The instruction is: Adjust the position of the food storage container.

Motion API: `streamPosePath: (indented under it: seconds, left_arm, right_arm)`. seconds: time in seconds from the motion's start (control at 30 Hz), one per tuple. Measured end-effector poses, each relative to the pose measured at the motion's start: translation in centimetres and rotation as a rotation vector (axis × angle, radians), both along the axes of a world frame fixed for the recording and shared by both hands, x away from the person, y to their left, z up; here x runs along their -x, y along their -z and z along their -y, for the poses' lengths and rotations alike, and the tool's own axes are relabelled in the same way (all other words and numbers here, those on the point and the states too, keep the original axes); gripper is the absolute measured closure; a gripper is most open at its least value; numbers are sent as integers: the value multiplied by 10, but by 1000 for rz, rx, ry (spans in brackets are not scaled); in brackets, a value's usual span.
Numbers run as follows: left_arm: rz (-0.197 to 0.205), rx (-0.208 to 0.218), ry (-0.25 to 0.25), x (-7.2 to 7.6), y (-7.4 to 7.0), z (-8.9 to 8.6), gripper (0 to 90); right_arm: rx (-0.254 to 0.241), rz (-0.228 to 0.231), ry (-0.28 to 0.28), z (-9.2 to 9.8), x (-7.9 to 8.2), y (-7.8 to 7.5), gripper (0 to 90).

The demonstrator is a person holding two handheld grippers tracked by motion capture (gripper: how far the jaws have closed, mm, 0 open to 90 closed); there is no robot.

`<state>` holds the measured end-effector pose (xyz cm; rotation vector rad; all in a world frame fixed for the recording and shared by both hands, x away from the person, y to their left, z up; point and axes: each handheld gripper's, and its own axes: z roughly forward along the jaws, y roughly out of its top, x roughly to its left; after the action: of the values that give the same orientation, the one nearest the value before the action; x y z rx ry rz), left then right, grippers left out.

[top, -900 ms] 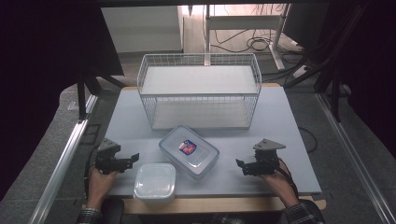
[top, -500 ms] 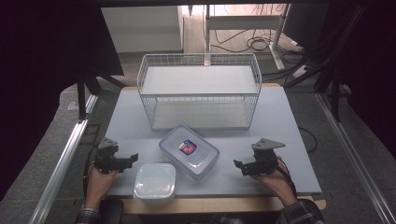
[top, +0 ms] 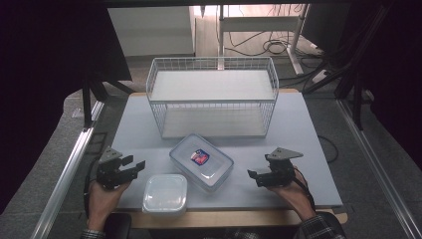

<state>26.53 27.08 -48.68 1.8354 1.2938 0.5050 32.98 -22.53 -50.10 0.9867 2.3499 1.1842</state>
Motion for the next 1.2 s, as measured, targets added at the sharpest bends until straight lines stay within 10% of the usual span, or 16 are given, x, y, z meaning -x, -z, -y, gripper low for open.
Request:
streamPosePath:
  seconds: [0.53, 1.2]
  left_arm:
    - [88, -66, 228, 41, -27, 44, 893]
    - [-21, -52, 459, 88, -8, 123, 900]
  right_arm:
    - [-1, 24, 10, 4, -1, -2, 121]
    - [11, -22, 22, 5, -4, -1, 124]
